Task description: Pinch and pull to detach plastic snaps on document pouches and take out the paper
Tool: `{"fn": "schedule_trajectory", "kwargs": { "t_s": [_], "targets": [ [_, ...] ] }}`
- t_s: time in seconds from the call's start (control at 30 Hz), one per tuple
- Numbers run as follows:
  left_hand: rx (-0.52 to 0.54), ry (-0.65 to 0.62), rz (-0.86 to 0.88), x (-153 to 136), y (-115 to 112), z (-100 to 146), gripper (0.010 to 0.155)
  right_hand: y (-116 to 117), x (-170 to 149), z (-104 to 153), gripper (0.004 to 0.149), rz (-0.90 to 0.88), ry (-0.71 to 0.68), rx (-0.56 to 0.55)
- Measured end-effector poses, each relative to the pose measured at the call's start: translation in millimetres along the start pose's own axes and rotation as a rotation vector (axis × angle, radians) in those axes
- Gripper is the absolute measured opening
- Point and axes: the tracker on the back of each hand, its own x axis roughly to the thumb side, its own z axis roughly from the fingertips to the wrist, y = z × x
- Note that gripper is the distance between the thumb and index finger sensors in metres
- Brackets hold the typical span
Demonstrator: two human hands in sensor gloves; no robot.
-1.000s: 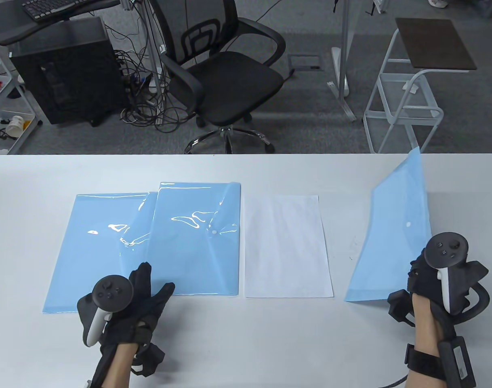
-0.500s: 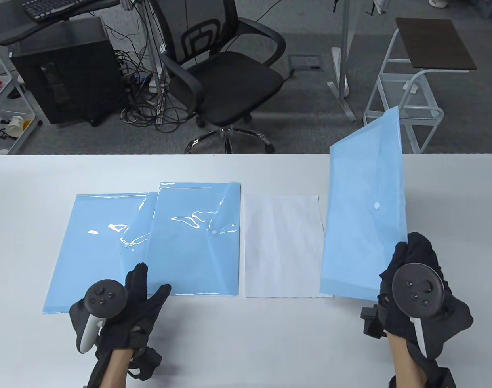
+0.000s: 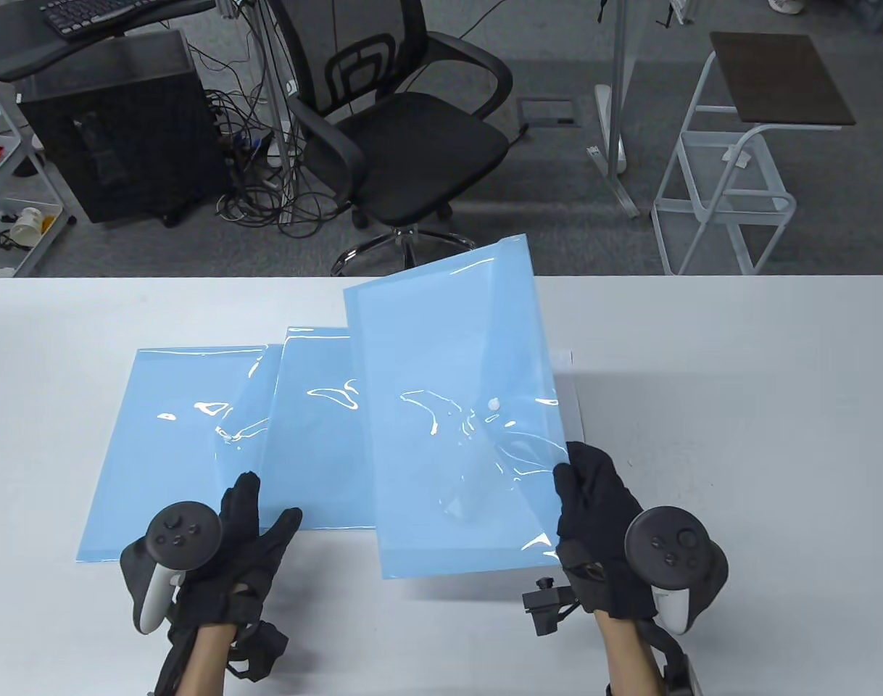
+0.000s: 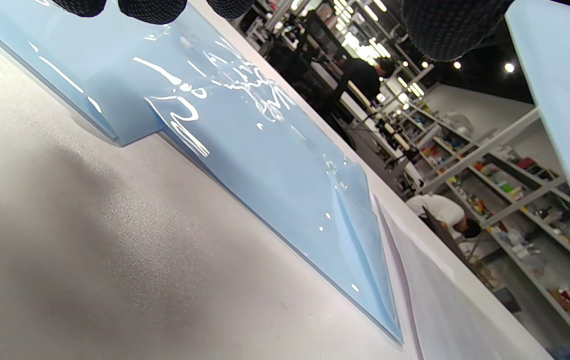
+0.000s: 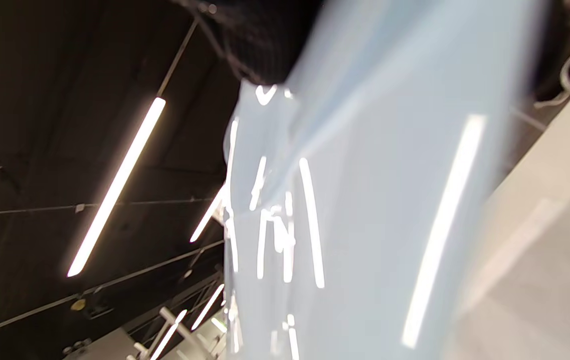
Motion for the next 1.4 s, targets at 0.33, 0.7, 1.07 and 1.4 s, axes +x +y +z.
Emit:
{"fn": "schedule_trajectory", "kwargs": {
  "t_s": [0.33,0.7,1.07,1.4],
  "targets": [
    [0.006,0.032,0.006,-7,-2,-6,0.087,40,-32,6,0.038,-0.069,-0.07,0.093],
    [-0.461,-0.065,1.04,-7,-61,-24,0.095,47,-23,16,0.038,-0.135,-0.147,0.136],
    [-0.323,-0.164,0.823,9,-40,-21,0.046,45,-40,15,0.042,-0.154,-0.054,0.171],
    [-0.246,-0.17,0.721,18,-16,-17,0.044,33,-58,12,0.054,-0.117,0.018,0.163]
  ]
}}
